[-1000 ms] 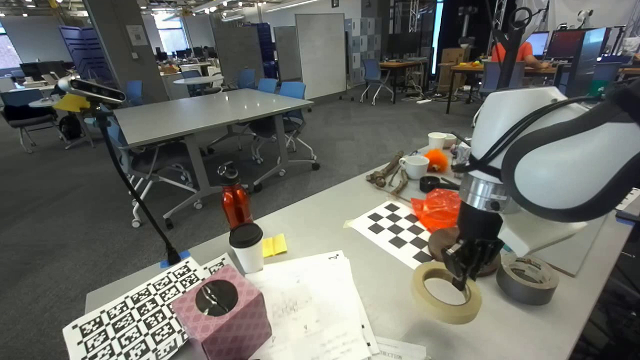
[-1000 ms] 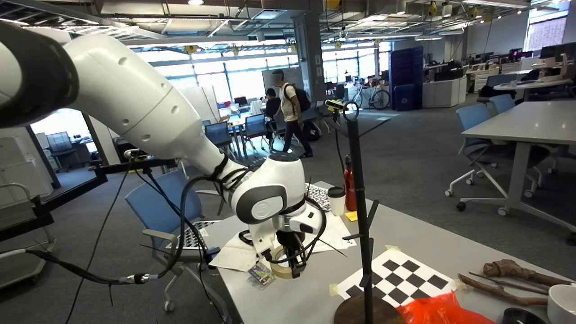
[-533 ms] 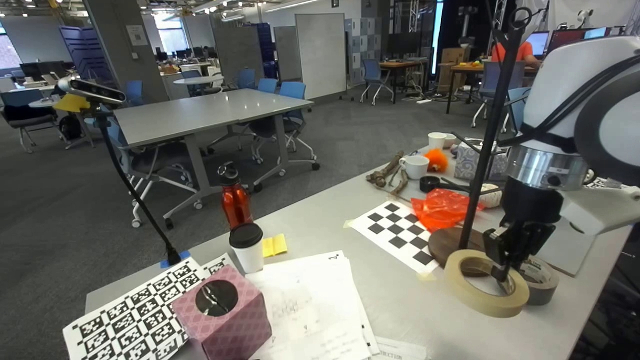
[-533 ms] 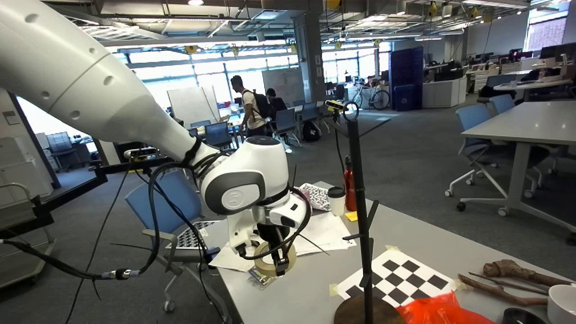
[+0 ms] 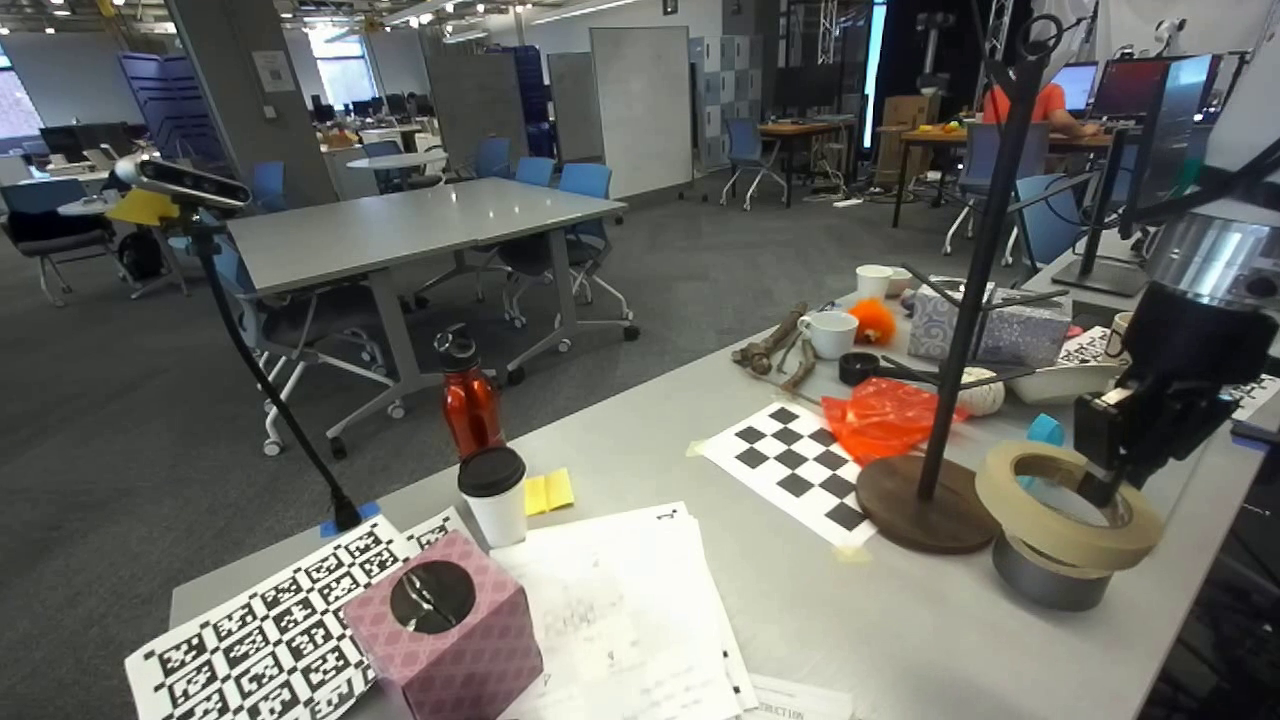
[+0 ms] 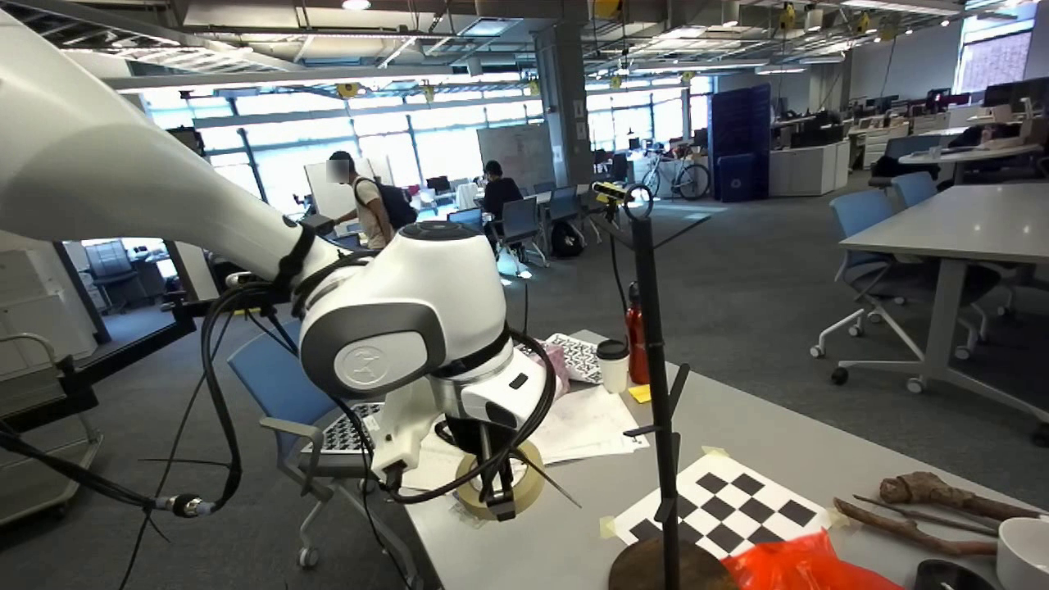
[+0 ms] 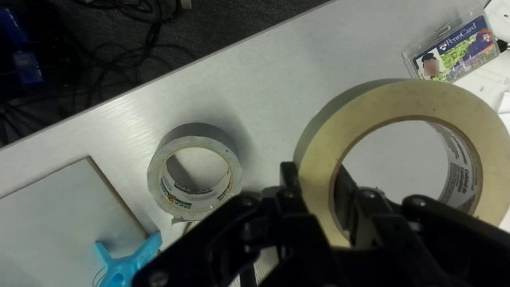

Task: Remove the masking tape from the object, put it on the table and replace it with the different masking tape from the table

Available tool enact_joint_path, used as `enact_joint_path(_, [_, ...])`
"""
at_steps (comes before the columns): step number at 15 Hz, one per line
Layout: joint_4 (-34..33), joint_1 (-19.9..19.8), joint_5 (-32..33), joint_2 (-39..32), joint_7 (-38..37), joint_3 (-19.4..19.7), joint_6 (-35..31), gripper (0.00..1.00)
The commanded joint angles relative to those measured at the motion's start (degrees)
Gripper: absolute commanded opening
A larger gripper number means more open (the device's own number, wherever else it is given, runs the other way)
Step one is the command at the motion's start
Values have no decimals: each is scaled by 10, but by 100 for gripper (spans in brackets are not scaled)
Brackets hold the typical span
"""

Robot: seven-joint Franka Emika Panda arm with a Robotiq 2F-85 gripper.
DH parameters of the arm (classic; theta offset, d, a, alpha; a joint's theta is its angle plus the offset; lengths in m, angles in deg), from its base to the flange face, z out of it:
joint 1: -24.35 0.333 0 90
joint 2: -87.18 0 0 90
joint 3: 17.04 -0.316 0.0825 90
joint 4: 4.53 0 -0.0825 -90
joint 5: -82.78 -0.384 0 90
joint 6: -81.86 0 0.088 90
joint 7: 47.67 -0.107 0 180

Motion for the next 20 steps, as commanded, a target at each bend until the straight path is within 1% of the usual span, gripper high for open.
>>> enact_joint_path(1, [4, -5, 0, 8, 0, -3, 2, 25])
enact_joint_path(5, [11, -5, 0, 13, 0, -4, 2, 25])
enact_joint_path(6, [11, -5, 0, 13, 0, -4, 2, 6])
enact_joint_path(10, [12, -22, 28, 22, -23, 5, 4, 6])
enact_joint_path(14, [22, -53, 51, 50, -49, 27, 3, 6])
enact_joint_path(17, [24, -73, 51, 70, -54, 41, 8, 6])
enact_joint_path(20, [27, -86, 50, 93, -55, 47, 9, 6])
